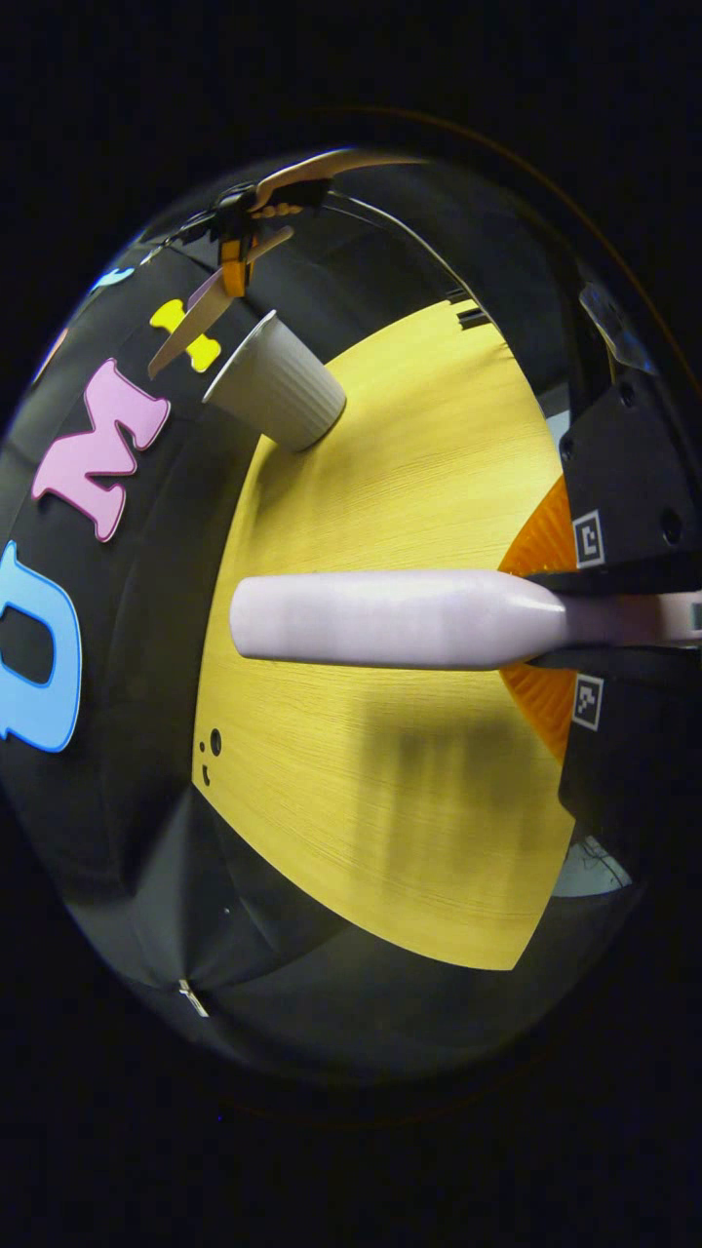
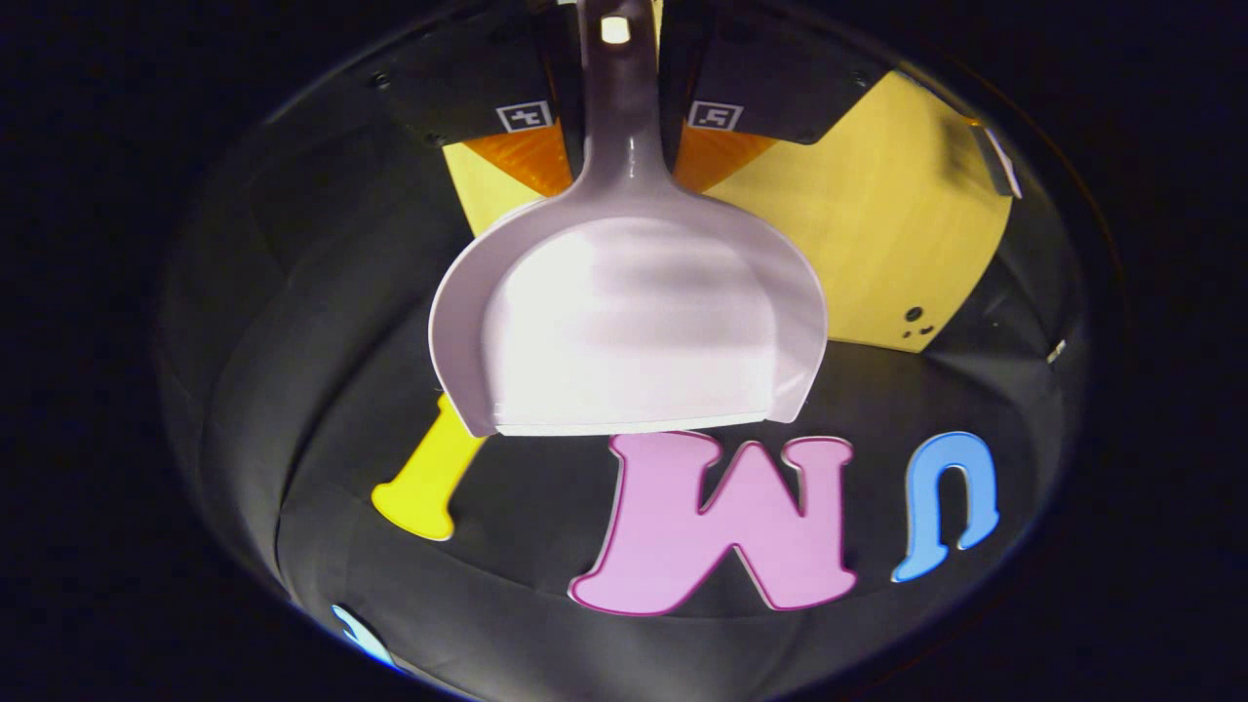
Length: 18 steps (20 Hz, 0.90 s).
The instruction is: Pick up the small broom and dustpan from the desktop, sweep the trash into the dustpan with the broom, and then empty the trash into the garbage bin.
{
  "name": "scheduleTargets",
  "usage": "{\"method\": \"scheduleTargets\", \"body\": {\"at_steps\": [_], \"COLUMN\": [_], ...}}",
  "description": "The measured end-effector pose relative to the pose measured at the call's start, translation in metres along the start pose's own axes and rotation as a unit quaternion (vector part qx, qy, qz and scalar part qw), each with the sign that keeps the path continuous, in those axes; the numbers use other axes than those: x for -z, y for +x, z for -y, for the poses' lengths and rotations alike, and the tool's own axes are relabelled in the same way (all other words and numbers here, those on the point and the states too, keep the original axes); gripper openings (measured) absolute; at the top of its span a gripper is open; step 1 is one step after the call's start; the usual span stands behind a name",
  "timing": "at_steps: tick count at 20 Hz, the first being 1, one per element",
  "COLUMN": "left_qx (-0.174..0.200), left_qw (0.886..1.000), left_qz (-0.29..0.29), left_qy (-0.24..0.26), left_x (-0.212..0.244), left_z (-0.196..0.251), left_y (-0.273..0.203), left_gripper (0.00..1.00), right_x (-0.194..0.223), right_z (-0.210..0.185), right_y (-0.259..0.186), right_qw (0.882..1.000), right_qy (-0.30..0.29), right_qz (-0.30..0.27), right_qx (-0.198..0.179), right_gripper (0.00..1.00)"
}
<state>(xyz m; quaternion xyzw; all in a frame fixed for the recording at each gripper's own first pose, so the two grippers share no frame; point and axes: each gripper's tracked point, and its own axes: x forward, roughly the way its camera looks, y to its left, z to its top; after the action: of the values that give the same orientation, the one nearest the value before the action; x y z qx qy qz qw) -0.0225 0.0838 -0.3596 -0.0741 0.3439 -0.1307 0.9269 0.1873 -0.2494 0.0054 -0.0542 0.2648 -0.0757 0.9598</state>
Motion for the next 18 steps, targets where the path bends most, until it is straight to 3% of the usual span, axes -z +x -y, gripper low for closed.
{"method": "scheduleTargets", "body": {"at_steps": [4,9,13,18], "left_qx": [-0.009,-0.023,-0.038,-0.074], "left_qw": [1.000,1.000,0.999,0.995], "left_qz": [0.009,0.011,-0.009,-0.067], "left_qy": [-0.010,-0.016,-0.015,-0.003], "left_x": [-0.001,-0.009,-0.009,0.000], "left_z": [-0.011,-0.022,-0.023,-0.026], "left_y": [0.005,0.020,0.040,0.075], "left_gripper": [0.25,0.25,0.25,0.25], "right_x": [0.015,0.037,0.051,0.102], "right_z": [-0.016,-0.018,-0.009,0.005], "right_y": [0.012,0.011,0.008,0.028], "right_qw": [0.994,0.984,0.973,0.966], "right_qy": [0.030,0.002,0.002,-0.010], "right_qz": [-0.023,-0.080,-0.147,-0.212], "right_qx": [-0.098,-0.158,-0.176,-0.147], "right_gripper": [0.33,0.35,0.35,0.36]}}
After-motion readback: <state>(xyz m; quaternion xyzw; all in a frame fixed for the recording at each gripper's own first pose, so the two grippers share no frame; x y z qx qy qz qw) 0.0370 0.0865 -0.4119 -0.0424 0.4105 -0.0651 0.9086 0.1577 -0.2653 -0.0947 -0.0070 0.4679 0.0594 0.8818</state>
